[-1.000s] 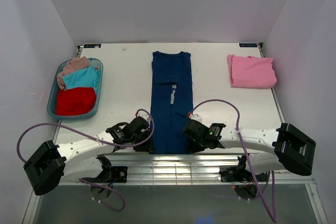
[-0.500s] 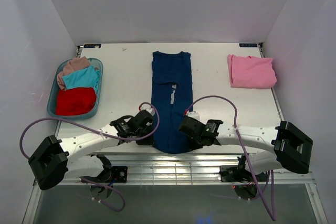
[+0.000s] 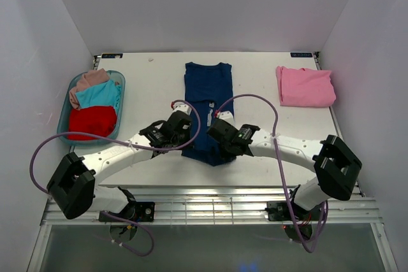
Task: Fold and stack the t-shirts
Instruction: Fold the tshirt
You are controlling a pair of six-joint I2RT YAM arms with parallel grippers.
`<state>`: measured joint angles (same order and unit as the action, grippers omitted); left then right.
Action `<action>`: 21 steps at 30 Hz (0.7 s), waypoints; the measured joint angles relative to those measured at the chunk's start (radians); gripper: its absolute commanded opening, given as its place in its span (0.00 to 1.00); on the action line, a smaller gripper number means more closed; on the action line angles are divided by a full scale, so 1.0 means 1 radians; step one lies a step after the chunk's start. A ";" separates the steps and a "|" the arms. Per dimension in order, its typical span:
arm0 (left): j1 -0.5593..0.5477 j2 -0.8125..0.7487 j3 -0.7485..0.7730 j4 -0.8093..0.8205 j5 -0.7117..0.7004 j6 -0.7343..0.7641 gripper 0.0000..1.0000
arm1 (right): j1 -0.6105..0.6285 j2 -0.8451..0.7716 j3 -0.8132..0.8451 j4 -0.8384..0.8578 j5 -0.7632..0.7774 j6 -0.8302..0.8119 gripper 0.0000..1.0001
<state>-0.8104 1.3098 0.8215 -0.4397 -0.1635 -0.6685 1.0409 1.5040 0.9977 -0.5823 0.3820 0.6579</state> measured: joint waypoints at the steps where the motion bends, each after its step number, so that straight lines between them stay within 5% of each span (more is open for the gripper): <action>1: 0.016 0.006 0.000 0.017 -0.003 0.010 0.10 | -0.020 0.011 0.007 0.001 0.008 -0.017 0.08; 10: 0.129 0.168 0.050 0.150 -0.012 0.102 0.09 | -0.171 0.168 0.143 0.037 0.057 -0.188 0.08; 21: 0.235 0.385 0.284 0.211 0.010 0.204 0.09 | -0.271 0.386 0.462 0.069 0.065 -0.368 0.08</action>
<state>-0.5755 1.6951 1.1057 -0.2291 -0.1532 -0.4648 0.7700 1.8904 1.4593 -0.5137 0.4473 0.2901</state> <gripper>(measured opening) 0.109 0.086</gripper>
